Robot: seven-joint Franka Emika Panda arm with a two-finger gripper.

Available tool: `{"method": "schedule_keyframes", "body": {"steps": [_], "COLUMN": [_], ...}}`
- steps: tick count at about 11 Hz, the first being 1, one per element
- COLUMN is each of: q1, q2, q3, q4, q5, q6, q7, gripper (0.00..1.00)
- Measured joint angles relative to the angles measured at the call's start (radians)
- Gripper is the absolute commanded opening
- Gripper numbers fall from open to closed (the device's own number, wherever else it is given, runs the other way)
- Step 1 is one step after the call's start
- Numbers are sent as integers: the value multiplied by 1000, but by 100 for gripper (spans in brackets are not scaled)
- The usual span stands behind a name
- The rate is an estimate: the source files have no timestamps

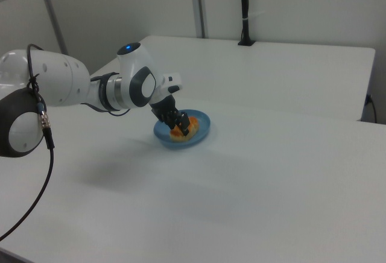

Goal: Put the bread on the table
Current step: 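Close the gripper on the glazed bread roll, then lift the bread roll off the plate and carry it away from the plate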

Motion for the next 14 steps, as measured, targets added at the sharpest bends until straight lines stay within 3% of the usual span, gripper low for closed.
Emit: {"method": "schedule_keyframes", "body": {"steps": [5, 7, 10, 12, 14], "q1": [-9, -17, -18, -35, -58], "q2": [-8, -57, -234, -365, -431], "q3": [-2, -3, 22, 40, 43], "q4": [22, 20, -80, -140, -164], "q5": [0, 0, 1, 56, 85], "q6": [0, -35, -291, -516, -682], "q7": [0, -7, -150, -316, -483], "gripper": [34, 34, 34, 34, 34]}}
